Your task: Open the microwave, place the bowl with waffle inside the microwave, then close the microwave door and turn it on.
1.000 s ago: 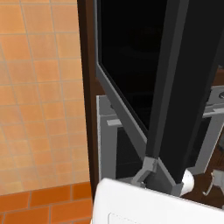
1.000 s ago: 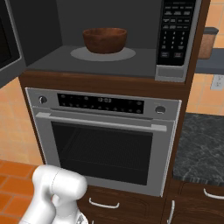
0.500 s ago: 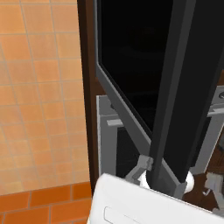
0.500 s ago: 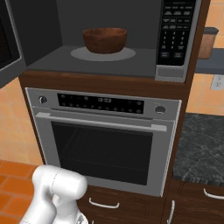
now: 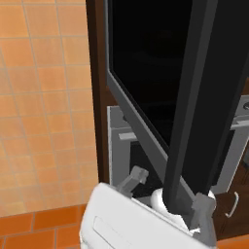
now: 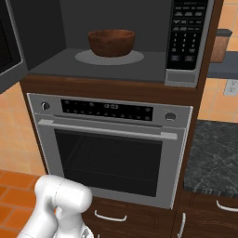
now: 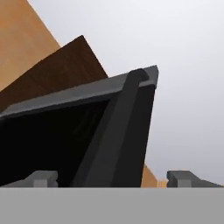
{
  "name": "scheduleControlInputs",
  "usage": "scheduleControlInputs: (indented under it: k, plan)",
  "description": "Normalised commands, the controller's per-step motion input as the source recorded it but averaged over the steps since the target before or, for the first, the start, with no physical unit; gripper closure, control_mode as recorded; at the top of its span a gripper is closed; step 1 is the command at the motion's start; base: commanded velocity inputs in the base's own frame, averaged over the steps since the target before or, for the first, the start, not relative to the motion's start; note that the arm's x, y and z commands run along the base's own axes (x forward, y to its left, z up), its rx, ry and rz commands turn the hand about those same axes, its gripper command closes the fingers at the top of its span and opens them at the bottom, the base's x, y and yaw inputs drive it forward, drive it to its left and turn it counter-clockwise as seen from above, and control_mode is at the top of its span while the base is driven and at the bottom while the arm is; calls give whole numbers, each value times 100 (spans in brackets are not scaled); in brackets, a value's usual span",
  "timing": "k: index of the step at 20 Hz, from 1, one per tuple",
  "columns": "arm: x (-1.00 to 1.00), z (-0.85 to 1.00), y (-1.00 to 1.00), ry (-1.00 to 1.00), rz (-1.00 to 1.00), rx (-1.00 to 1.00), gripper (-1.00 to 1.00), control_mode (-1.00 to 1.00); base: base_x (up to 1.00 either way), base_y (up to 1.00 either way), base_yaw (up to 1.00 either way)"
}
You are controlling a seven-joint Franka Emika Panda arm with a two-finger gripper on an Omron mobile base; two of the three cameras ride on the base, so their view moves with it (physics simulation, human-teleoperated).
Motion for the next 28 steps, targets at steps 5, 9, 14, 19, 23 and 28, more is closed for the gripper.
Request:
scheduleControlInputs:
  k: [5,9,14,19,23,28]
  plan:
    - [32,0,-21,26,-25,0,-100,-100,0,0,0]
    - [43,0,-60,57,-16,0,-100,-100,0,0,0]
    - [31,0,-91,64,-22,1,-100,-100,0,0,0]
    - [29,15,-77,61,-12,4,-100,-100,0,0,0]
    - [44,21,-38,47,-8,4,-100,-100,0,0,0]
    - [67,1,-8,17,-11,7,-100,-100,0,0,0]
